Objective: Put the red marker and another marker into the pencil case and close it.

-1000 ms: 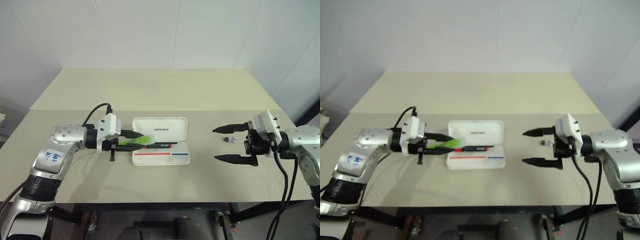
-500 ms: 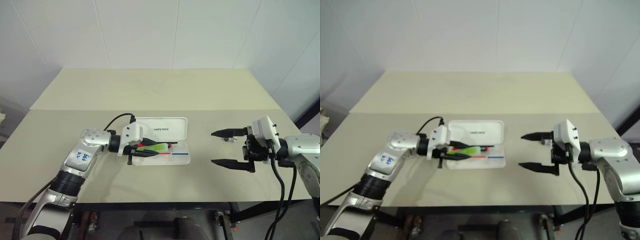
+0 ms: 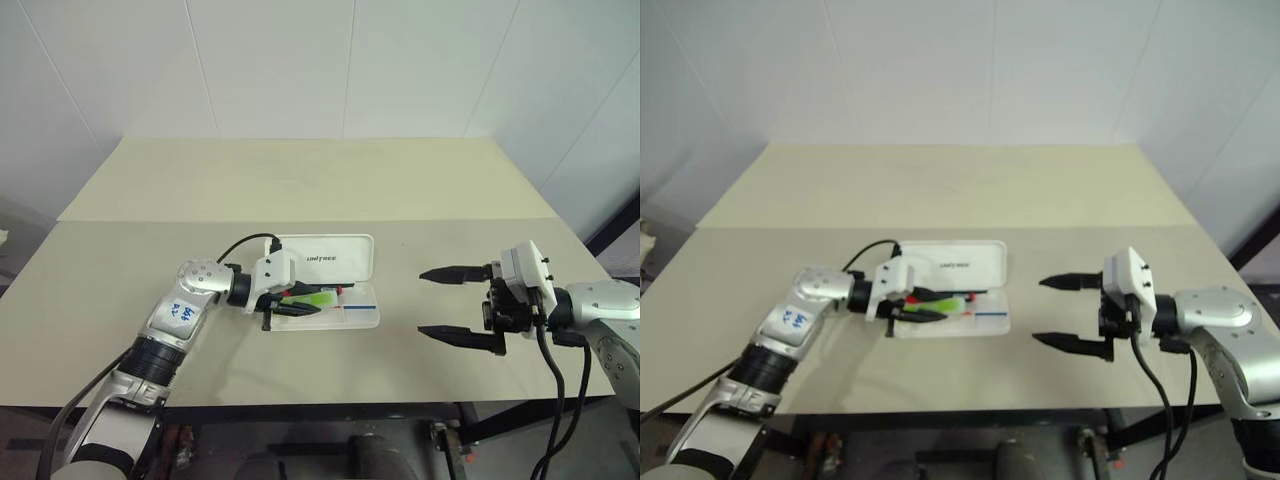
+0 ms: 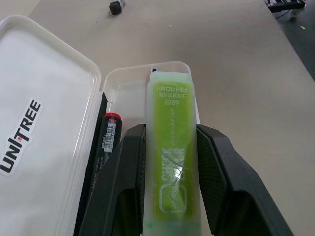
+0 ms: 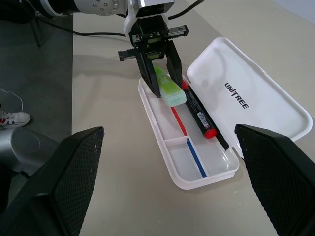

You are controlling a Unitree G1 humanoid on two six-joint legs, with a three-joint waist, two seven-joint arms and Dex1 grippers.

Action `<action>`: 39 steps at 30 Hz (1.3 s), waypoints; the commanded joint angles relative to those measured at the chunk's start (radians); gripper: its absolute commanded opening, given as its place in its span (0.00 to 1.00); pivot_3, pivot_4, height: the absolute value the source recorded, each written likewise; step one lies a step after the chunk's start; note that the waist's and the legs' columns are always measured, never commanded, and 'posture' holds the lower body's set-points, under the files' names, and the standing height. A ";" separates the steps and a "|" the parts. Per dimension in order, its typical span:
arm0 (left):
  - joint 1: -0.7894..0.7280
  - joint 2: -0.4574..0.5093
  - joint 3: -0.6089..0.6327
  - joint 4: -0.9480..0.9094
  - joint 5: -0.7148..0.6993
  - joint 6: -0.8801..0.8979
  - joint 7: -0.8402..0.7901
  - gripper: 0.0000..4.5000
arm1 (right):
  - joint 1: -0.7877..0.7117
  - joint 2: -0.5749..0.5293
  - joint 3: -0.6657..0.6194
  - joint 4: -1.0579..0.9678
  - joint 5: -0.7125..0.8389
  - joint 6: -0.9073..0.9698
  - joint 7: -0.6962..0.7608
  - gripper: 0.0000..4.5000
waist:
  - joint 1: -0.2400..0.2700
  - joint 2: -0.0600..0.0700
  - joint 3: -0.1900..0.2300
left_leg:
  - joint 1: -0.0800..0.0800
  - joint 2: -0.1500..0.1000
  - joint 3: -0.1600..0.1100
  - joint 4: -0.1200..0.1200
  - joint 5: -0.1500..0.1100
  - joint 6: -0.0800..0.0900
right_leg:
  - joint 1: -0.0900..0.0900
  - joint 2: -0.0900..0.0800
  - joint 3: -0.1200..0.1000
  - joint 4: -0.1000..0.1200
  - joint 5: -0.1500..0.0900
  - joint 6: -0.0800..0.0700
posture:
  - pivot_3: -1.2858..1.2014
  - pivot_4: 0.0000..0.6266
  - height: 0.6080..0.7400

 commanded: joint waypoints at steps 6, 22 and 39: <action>-0.023 -0.038 -0.013 0.024 0.014 -0.042 -0.015 0.23 | 0.011 0.005 -0.047 -0.063 0.033 0.008 -0.024 1.00 | -0.004 0.005 0.048 | 0.000 0.001 -0.002 0.003 -0.001 0.004 | -0.003 0.003 0.003 0.001 0.001 0.000 | 0.52 0.24 1.00; -0.051 -0.042 -0.025 0.033 0.042 -0.037 -0.033 0.84 | 0.016 0.012 -0.045 -0.042 0.022 -0.011 -0.022 1.00 | -0.001 0.008 0.058 | 0.000 0.001 -0.004 0.002 -0.005 0.006 | -0.004 0.003 0.002 0.004 -0.002 0.005 | 0.52 0.24 1.00; -0.034 -0.003 0.095 -0.233 -0.178 0.119 -0.095 0.99 | -0.065 0.021 -0.025 0.094 -0.005 -0.032 0.028 1.00 | -0.001 0.008 0.071 | -0.001 0.002 -0.004 0.002 -0.013 0.008 | -0.006 0.003 0.000 0.004 0.000 0.012 | 0.52 0.24 1.00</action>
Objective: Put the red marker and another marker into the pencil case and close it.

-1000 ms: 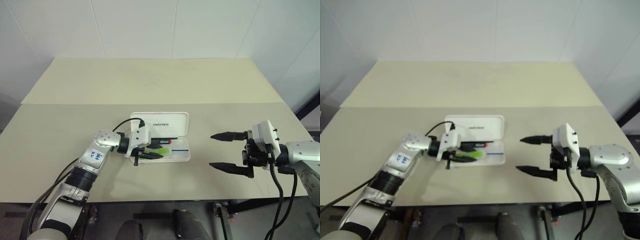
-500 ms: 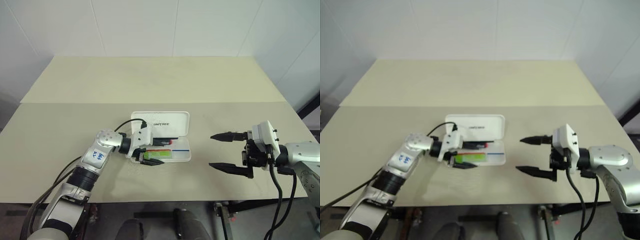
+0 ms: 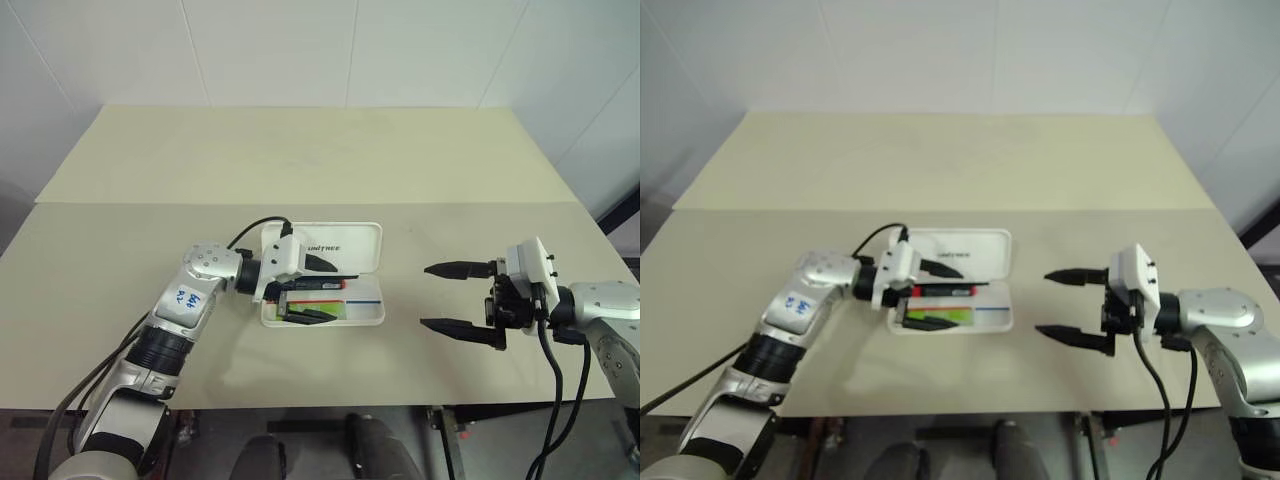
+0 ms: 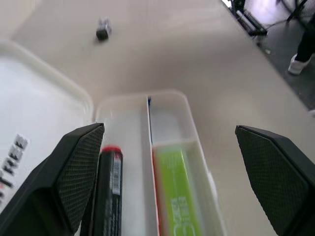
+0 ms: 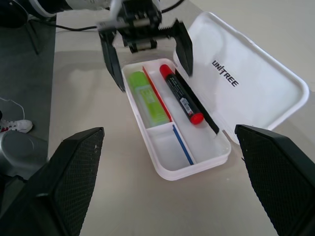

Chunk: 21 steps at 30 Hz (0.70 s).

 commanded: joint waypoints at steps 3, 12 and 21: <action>0.012 0.047 0.104 -0.141 -0.134 0.074 -0.012 0.99 | -0.073 -0.030 -0.024 0.080 -0.008 -0.013 0.043 1.00 | 0.001 0.003 0.004 | 0.000 0.000 0.000 0.000 -0.001 0.001 | -0.001 0.000 0.000 0.000 0.000 0.000 | 0.52 0.24 1.00; -0.062 0.126 0.265 -0.186 -0.286 0.187 0.010 0.99 | -0.299 -0.118 0.021 0.517 -0.179 -0.155 0.179 1.00 | -0.001 0.005 0.009 | -0.001 0.000 0.000 0.000 -0.002 0.001 | -0.002 0.000 -0.001 -0.001 -0.001 0.000 | 0.52 0.24 1.00; -0.035 0.196 0.273 -0.215 -0.347 0.226 -0.063 0.99 | -0.519 -0.053 0.153 0.991 -0.384 -0.381 0.270 1.00 | -0.016 0.006 0.010 | -0.002 0.001 0.004 -0.001 -0.004 0.000 | -0.004 -0.001 -0.001 -0.001 -0.002 0.000 | 0.52 0.24 1.00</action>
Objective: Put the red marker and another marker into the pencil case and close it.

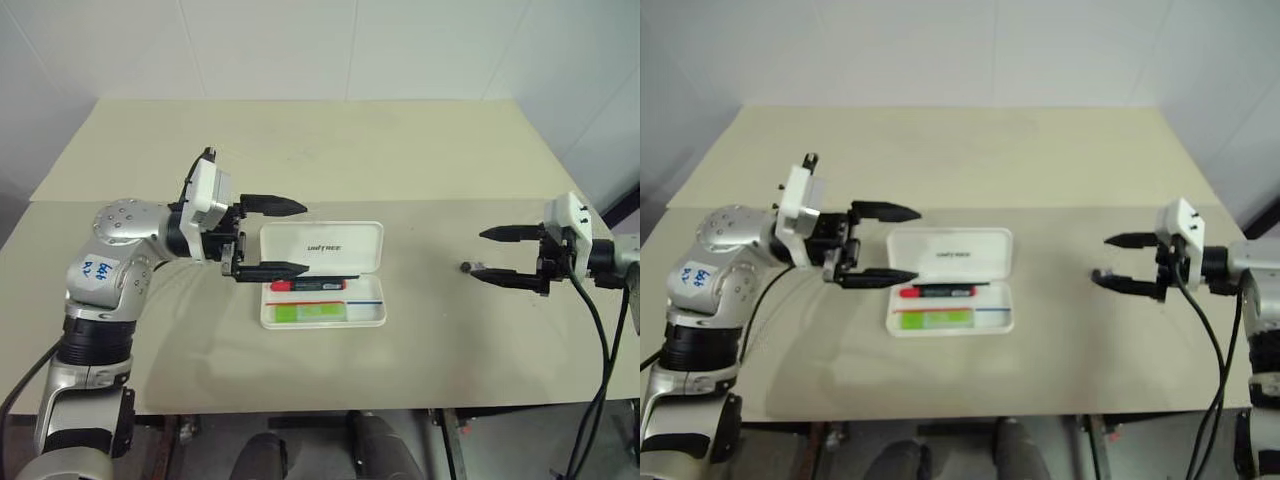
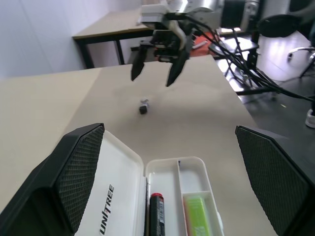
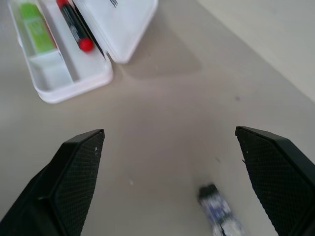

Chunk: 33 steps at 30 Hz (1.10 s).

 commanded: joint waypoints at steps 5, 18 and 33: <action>-0.003 0.074 0.029 -0.051 -0.068 0.081 -0.023 0.99 | -0.127 0.055 0.065 0.286 -0.130 -0.178 0.046 1.00 | -0.019 0.001 0.003 | 0.000 0.000 0.001 0.000 0.000 0.000 | 0.000 0.000 0.000 0.001 0.000 0.000 | 0.52 0.24 1.00; 0.047 0.148 0.089 -0.130 -0.113 0.149 0.029 0.99 | -0.316 0.134 0.076 0.555 -0.272 -0.280 -0.027 1.00 | -0.046 0.002 0.004 | 0.000 0.000 0.001 0.000 0.000 -0.002 | -0.001 -0.001 0.001 0.003 0.000 0.000 | 0.52 0.24 1.00; 0.108 0.221 0.167 -0.229 -0.172 0.211 0.083 0.99 | -0.380 0.156 0.099 0.653 -0.396 -0.231 -0.125 1.00 | -0.047 0.002 0.004 | -0.001 0.000 0.001 0.000 -0.001 -0.003 | -0.002 -0.001 0.001 0.004 0.000 0.000 | 0.52 0.24 1.00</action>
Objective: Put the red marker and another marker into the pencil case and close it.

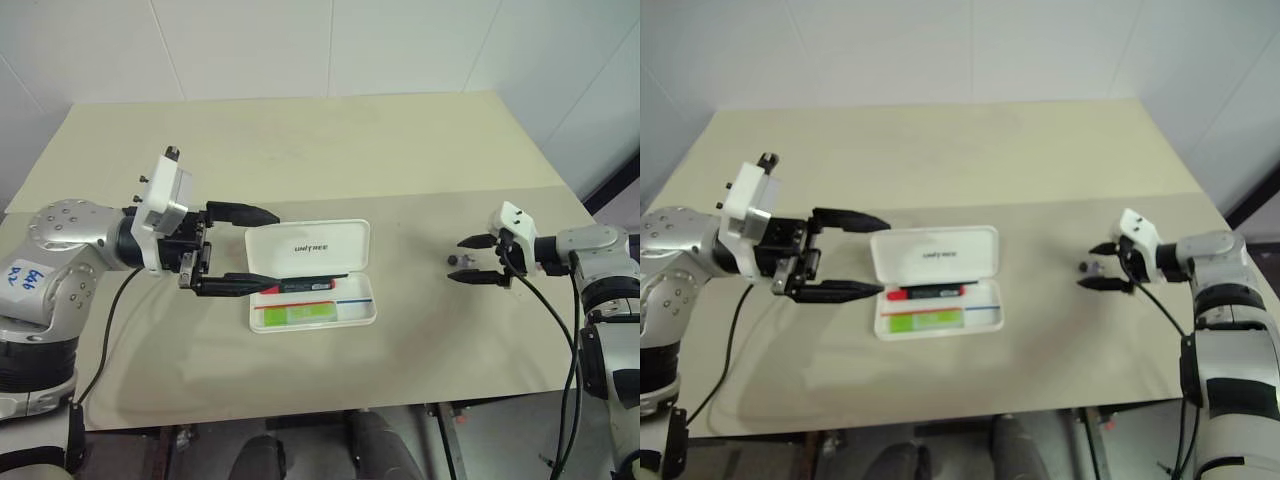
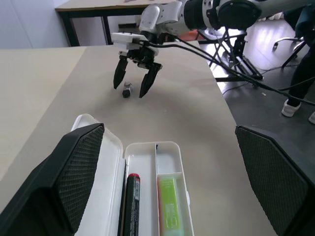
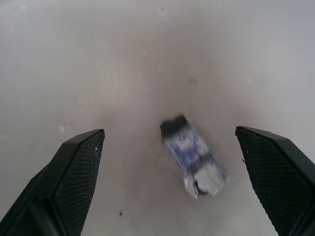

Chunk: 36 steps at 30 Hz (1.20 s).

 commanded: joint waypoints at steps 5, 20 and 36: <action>0.034 0.040 0.072 -0.081 -0.059 0.026 0.036 1.00 | -0.022 -0.004 0.017 0.010 -0.053 0.045 0.035 0.79 | -0.001 0.000 0.000 | 0.000 0.000 0.000 0.000 0.000 0.000 | 0.000 0.000 0.000 0.000 0.000 0.000 | 0.52 0.24 1.00; 0.069 0.012 0.052 -0.044 -0.029 -0.042 0.040 1.00 | 0.016 0.046 -0.062 -0.045 0.023 -0.007 0.104 0.08 | -0.021 0.000 0.000 | 0.000 0.000 0.000 0.000 0.000 0.000 | 0.000 0.000 0.000 0.002 0.000 0.000 | 0.52 0.24 1.00; 0.335 -0.025 0.035 0.057 0.091 -0.282 -0.025 1.00 | 0.417 0.094 -0.047 -1.165 0.417 0.538 0.108 0.08 | -0.005 0.001 0.000 | -0.010 0.002 -0.009 0.003 0.000 -0.002 | -0.012 0.000 -0.001 0.009 -0.001 -0.001 | 0.52 0.24 1.00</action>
